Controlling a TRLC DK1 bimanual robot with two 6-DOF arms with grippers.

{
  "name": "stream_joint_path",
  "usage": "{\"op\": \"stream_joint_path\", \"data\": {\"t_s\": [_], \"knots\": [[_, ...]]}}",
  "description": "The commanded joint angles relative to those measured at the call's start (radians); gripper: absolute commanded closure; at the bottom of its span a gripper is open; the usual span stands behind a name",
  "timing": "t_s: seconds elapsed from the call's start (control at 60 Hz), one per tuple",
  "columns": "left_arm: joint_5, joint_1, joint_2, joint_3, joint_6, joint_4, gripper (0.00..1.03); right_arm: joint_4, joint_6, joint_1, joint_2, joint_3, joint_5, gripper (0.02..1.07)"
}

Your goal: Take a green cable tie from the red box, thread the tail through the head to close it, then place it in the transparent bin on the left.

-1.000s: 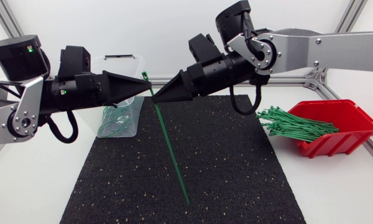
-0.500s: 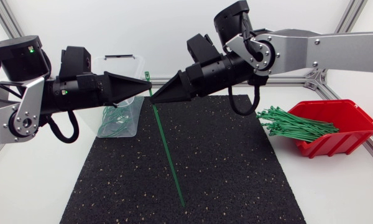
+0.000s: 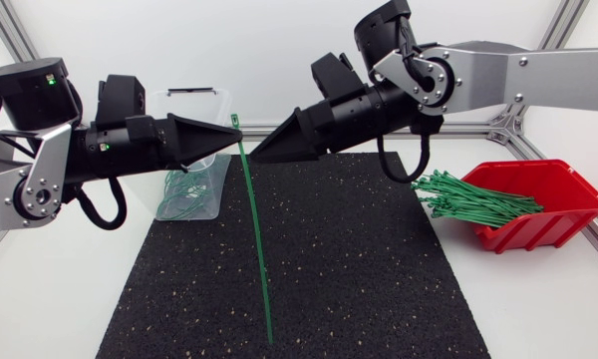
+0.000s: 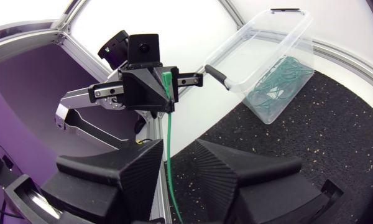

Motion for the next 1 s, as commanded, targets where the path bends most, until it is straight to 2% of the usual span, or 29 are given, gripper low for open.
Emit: {"op": "stream_joint_path", "data": {"t_s": [0.0,0.05,0.167,0.183,0.2,0.233,0.35,0.383,0.4,0.433,0.5,0.55,0.633,0.717,0.833,0.983], "knots": [[0.000,0.016,-0.010,0.033,0.003,-0.034,1.00,-0.053,-0.090,-0.015,-0.021,-0.007,0.029,0.53],[-0.001,0.018,-0.009,0.050,0.044,-0.091,1.00,-0.076,-0.134,-0.026,-0.021,-0.010,0.057,0.53],[-0.042,0.024,-0.013,0.100,0.216,-0.306,1.00,-0.128,-0.251,-0.057,-0.024,-0.016,0.159,0.53],[-0.044,0.024,-0.015,0.100,0.219,-0.309,1.00,-0.130,-0.254,-0.058,-0.024,-0.018,0.162,0.53],[-0.079,0.024,-0.021,0.113,0.268,-0.361,1.00,-0.144,-0.286,-0.066,-0.027,-0.021,0.202,0.53],[-0.095,0.024,-0.021,0.126,0.308,-0.413,1.00,-0.148,-0.311,-0.069,-0.035,-0.027,0.247,0.53],[-0.156,0.024,-0.010,0.162,0.434,-0.546,1.00,-0.168,-0.414,-0.060,-0.055,-0.058,0.417,0.53],[-0.190,0.023,-0.010,0.166,0.466,-0.572,1.00,-0.165,-0.437,-0.051,-0.062,-0.073,0.492,0.45],[-0.196,0.023,-0.010,0.168,0.474,-0.579,1.00,-0.159,-0.446,-0.044,-0.068,-0.085,0.538,0.37],[-0.200,0.024,-0.010,0.174,0.489,-0.599,1.00,-0.153,-0.464,-0.043,-0.084,-0.102,0.564,0.29],[-0.222,0.019,-0.010,0.195,0.529,-0.660,1.00,-0.156,-0.498,-0.040,-0.117,-0.122,0.580,0.26],[-0.242,0.012,-0.010,0.223,0.567,-0.730,1.00,-0.181,-0.506,-0.032,-0.136,-0.121,0.670,0.26],[-0.253,0.006,-0.010,0.251,0.581,-0.780,1.00,-0.217,-0.524,-0.014,-0.157,-0.128,0.725,0.25],[-0.254,-0.008,-0.004,0.298,0.592,-0.850,1.00,-0.228,-0.538,0.028,-0.196,-0.162,0.811,0.20],[-0.246,-0.023,0.031,0.356,0.590,-0.922,1.00,-0.168,-0.544,0.120,-0.260,-0.242,1.034,0.20],[-0.234,-0.048,0.083,0.416,0.576,-0.981,1.00,-0.113,-0.570,0.175,-0.335,-0.303,1.146,0.20]]}}
